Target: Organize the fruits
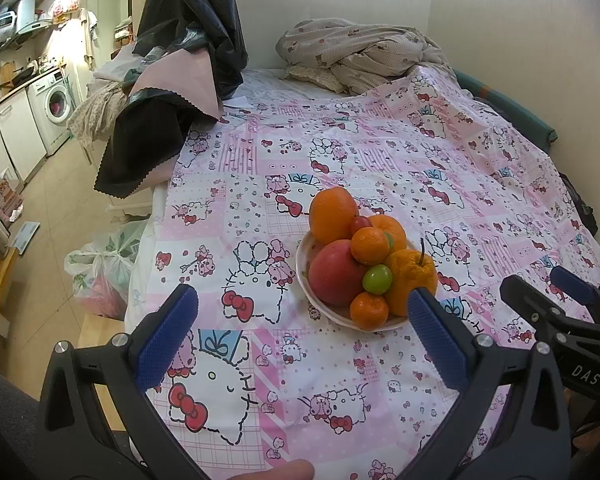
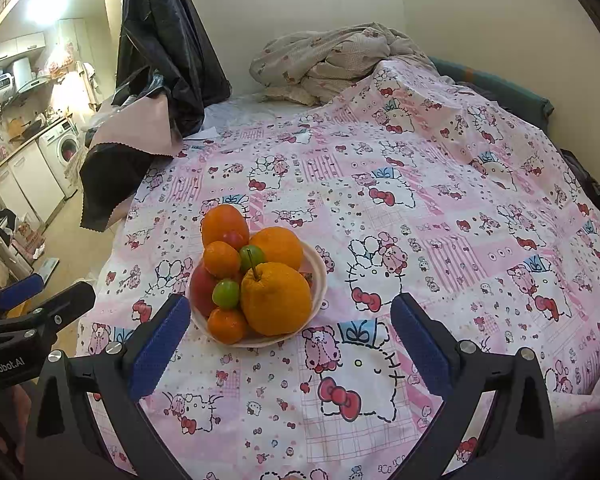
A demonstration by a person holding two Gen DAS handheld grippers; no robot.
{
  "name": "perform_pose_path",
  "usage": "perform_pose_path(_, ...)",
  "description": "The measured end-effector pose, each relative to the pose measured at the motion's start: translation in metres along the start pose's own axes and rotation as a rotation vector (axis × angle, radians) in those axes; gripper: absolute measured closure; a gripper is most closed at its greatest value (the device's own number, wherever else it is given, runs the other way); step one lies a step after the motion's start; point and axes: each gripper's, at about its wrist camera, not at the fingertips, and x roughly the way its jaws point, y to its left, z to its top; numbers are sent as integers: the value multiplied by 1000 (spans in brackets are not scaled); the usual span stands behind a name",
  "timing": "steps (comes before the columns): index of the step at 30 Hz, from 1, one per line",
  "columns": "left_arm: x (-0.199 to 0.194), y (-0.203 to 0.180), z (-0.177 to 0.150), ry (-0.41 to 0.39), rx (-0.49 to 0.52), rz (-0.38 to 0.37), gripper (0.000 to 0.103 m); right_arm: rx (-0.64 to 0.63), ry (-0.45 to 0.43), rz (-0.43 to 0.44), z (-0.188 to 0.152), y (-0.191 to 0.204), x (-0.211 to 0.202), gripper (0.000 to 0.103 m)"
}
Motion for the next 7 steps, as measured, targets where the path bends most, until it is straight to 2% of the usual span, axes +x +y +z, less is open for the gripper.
perform_pose_path(7, 0, -1, -2, 6, 8, -12, 0, -2, 0, 0, 0, 1, 0, 1)
